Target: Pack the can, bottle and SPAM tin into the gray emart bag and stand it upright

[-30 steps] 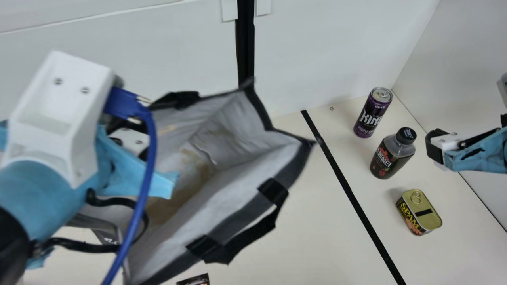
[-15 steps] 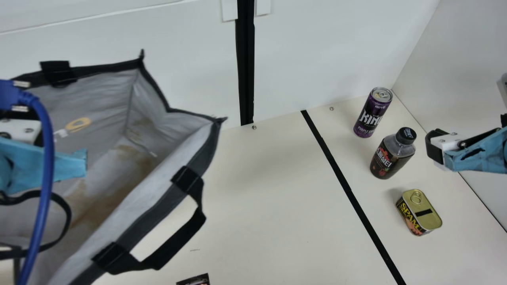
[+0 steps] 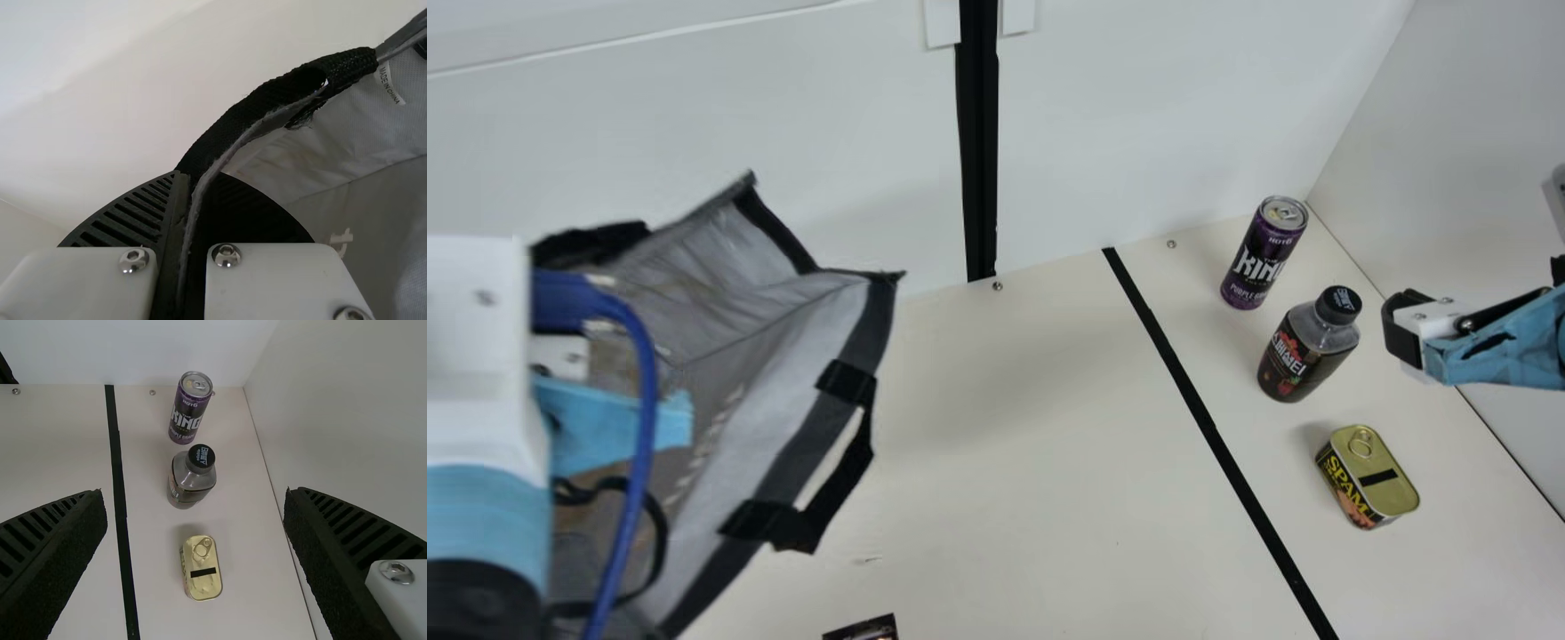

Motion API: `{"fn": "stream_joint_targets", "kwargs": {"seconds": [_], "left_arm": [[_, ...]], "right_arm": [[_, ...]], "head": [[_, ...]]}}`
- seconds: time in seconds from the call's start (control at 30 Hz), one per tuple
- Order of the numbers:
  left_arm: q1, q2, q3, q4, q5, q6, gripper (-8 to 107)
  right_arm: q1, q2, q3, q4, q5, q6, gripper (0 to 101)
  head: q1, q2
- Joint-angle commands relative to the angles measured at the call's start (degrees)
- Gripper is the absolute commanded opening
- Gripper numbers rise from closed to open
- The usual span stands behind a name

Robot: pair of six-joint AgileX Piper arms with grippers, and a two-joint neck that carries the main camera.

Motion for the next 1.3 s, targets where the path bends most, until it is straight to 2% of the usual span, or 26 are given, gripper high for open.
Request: {"fn": "stream_joint_targets", "kwargs": {"seconds": [0.0, 0.3, 0.6, 1.03, 1.27], "left_arm": [[-1.0, 0.5, 3.2, -0.7, 0.0, -1.8, -8], [-6.0, 3.3, 7.3, -8.2, 0.0, -5.5, -8], [-9.6, 6.0, 5.2, -19.4, -0.1, -4.6, -8], [-3.2, 6.9, 8.3, -40.3, -11.8, 2.6, -8], [1.1, 7.1, 9.4, -49.9, -16.4, 7.8, -8]], "right_arm": [[0.0, 0.0, 0.0, 0.0, 0.0, 0.0, 95], [0.0, 0.0, 0.0, 0.0, 0.0, 0.0, 95], [0.0, 0.0, 0.0, 0.0, 0.0, 0.0, 95], [0.0, 0.0, 0.0, 0.0, 0.0, 0.0, 95], [0.0, 0.0, 0.0, 0.0, 0.0, 0.0, 95]], "head": [[-1.3, -0.1], [-1.3, -0.1], [-1.3, -0.1], [-1.3, -0.1], [-1.3, -0.1]]}}
